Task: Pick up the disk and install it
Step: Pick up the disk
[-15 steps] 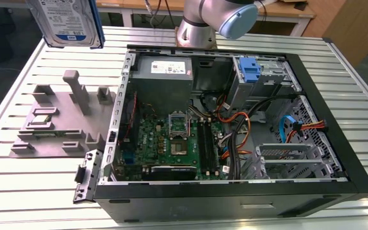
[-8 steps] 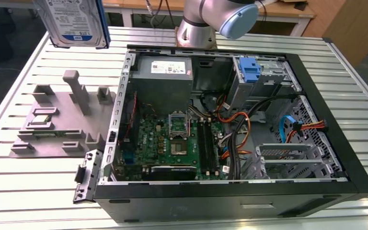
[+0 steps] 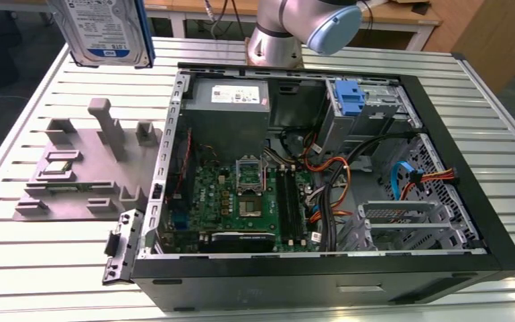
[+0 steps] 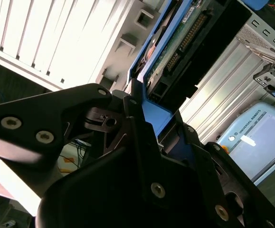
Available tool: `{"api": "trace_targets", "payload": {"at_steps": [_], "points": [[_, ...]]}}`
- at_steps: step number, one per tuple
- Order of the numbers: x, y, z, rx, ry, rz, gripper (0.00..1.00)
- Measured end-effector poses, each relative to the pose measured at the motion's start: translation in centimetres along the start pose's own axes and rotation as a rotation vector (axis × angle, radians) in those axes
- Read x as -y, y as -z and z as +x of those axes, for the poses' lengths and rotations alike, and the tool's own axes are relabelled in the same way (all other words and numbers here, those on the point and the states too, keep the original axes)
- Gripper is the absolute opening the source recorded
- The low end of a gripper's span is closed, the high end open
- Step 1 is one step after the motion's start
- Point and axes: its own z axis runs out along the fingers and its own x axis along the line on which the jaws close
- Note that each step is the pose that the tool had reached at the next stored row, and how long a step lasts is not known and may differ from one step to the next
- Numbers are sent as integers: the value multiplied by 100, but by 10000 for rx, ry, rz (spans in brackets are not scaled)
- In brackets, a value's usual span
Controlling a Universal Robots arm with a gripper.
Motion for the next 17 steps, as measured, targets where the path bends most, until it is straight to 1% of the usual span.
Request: {"api": "trace_targets", "payload": {"at_steps": [7,10,12,17], "points": [[2,0,0,0,0,0,36],[29,1,1,0,2,-1,36],[69,1,1,1,1,0,36],[201,4,3,0,0,-1,36]]}}
